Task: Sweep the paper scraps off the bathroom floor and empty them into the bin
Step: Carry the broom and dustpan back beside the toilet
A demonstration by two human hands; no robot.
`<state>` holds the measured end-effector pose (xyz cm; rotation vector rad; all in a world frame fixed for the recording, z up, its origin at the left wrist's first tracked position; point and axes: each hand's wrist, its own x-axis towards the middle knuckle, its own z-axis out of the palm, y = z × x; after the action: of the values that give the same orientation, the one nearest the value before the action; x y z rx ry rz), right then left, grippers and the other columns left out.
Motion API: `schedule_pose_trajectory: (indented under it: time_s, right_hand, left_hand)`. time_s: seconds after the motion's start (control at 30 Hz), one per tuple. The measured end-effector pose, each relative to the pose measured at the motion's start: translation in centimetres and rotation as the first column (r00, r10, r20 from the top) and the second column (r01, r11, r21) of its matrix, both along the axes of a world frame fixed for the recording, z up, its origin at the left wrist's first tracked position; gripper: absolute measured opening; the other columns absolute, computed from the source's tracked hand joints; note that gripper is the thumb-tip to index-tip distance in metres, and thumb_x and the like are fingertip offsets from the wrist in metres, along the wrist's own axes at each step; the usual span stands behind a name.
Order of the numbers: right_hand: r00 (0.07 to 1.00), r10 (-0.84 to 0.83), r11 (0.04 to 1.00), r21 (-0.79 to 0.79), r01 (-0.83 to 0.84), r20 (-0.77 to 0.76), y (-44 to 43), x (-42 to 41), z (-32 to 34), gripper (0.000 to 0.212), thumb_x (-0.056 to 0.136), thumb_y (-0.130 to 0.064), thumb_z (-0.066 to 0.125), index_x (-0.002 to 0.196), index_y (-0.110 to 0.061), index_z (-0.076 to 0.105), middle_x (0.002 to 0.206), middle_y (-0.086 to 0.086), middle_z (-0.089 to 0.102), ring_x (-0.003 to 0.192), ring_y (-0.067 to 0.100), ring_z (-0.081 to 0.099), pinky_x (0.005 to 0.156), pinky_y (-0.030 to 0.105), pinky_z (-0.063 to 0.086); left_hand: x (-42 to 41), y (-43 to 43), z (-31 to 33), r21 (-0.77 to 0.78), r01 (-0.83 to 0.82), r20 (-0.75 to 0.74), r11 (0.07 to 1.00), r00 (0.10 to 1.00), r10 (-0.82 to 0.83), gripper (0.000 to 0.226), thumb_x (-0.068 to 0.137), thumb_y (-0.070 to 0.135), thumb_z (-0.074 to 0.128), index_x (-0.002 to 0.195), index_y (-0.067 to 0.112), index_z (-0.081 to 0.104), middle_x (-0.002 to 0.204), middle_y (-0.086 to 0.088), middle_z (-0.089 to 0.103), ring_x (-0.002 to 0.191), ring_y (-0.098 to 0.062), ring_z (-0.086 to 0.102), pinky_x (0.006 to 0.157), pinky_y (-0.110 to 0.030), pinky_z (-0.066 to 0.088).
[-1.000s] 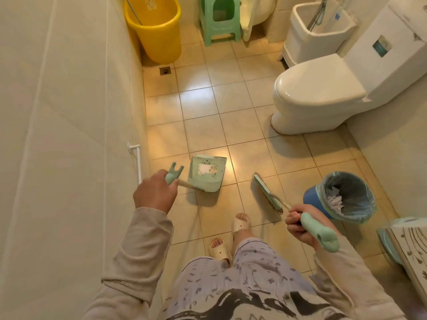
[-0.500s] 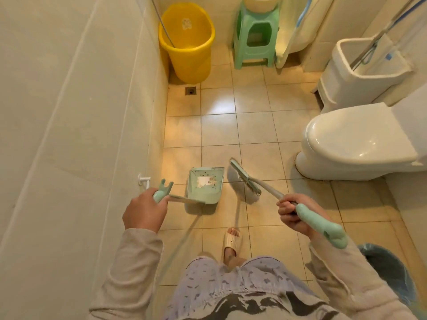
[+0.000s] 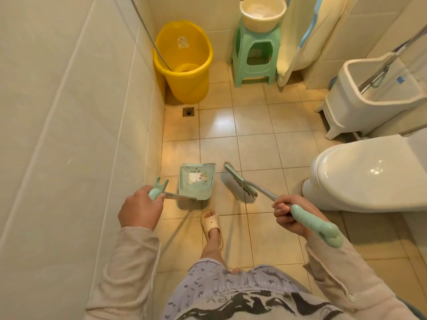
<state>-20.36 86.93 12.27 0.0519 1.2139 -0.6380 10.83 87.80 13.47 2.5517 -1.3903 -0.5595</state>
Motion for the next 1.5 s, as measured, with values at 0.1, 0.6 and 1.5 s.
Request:
schedule_pose_trajectory:
  time_s: [0.1, 0.6, 1.5]
  right_hand:
    - [0.998, -0.068, 0.997, 0.039, 0.068, 0.007, -3.7, 0.3, -0.4, 0.027, 0.092, 0.0, 0.029, 0.07, -0.014, 0.034, 0.029, -0.002, 0.04, 0.019, 0.004, 0.038, 0.026, 0.004, 0.024]
    - [0.906, -0.42, 0.903, 0.076, 0.422, -0.045, -19.3, -1.0, -0.1, 0.035, 0.09, 0.001, 0.029, 0.061, -0.019, 0.029, 0.027, -0.001, 0.035, 0.019, 0.007, 0.036, 0.025, 0.005, 0.02]
    - [0.601, -0.799, 0.602, 0.047, 0.797, 0.037, -51.6, -8.8, -0.5, 0.034, 0.091, -0.003, 0.029, 0.061, -0.017, 0.03, 0.027, -0.002, 0.037, 0.018, 0.005, 0.034, 0.024, 0.005, 0.019]
  left_hand:
    - [0.5, -6.3, 0.1, 0.014, 0.082, 0.002, 0.997, 0.997, -0.082, 0.031, 0.086, 0.034, 0.06, 0.11, 0.016, 0.065, 0.099, -0.016, 0.07, 0.094, -0.037, 0.061, 0.07, -0.034, 0.046]
    - [-2.3, -32.4, 1.2, -0.038, 0.403, 0.008, 0.914, 0.915, -0.403, 0.027, 0.086, 0.036, 0.06, 0.11, 0.025, 0.066, 0.09, -0.008, 0.072, 0.078, -0.027, 0.059, 0.057, -0.025, 0.037]
    - [-17.1, -72.5, -0.9, 0.046, 0.864, 0.138, 0.501, 0.492, -0.86, 0.027, 0.085, 0.045, 0.058, 0.109, 0.032, 0.064, 0.09, 0.001, 0.073, 0.085, -0.022, 0.067, 0.056, -0.023, 0.04]
